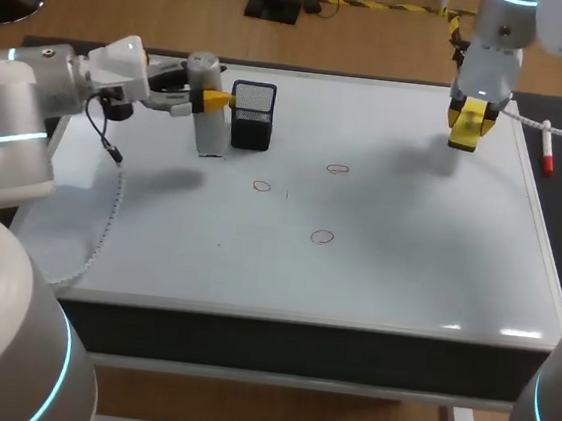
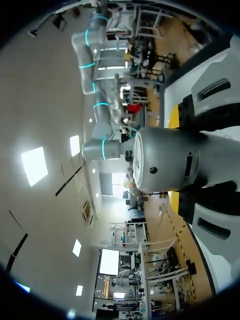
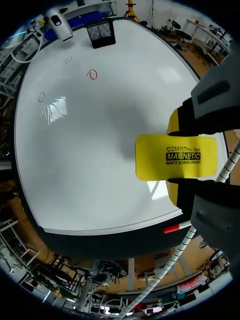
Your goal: Pick up the inspection probe, press it on each red-marked spot on the whiteboard one by one, put down the probe, pick up the eraser, and wipe off all the red marks.
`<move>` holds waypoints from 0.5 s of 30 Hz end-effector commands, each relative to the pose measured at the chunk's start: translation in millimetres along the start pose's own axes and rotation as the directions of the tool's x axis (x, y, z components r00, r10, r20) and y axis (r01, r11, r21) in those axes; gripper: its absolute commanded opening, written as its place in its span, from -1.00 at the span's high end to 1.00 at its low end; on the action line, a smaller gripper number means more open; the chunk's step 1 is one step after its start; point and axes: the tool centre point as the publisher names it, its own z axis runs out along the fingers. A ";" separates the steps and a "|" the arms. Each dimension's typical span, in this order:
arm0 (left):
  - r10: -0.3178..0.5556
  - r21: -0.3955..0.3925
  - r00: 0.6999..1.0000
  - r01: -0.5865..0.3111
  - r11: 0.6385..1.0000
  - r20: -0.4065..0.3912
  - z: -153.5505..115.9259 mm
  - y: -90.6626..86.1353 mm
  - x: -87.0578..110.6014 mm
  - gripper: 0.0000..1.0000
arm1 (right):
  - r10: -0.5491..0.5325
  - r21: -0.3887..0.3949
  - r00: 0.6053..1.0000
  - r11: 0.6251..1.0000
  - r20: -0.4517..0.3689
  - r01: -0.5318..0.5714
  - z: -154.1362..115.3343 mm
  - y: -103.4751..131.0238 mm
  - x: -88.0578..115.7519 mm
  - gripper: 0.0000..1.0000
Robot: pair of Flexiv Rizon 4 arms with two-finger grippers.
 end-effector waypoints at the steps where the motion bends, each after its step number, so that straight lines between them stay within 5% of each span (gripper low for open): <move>1: -0.015 0.021 0.999 0.016 1.000 -0.052 22.0 13.9 -5.0 1.00 | -0.002 0.001 1.000 1.000 -0.002 0.002 -1.3 -0.6 0.8 1.00; 15: -0.057 0.039 0.987 0.063 0.997 -0.151 54.7 39.7 11.3 1.00 | -0.002 0.001 1.000 1.000 -0.002 0.002 -1.3 -0.6 0.8 1.00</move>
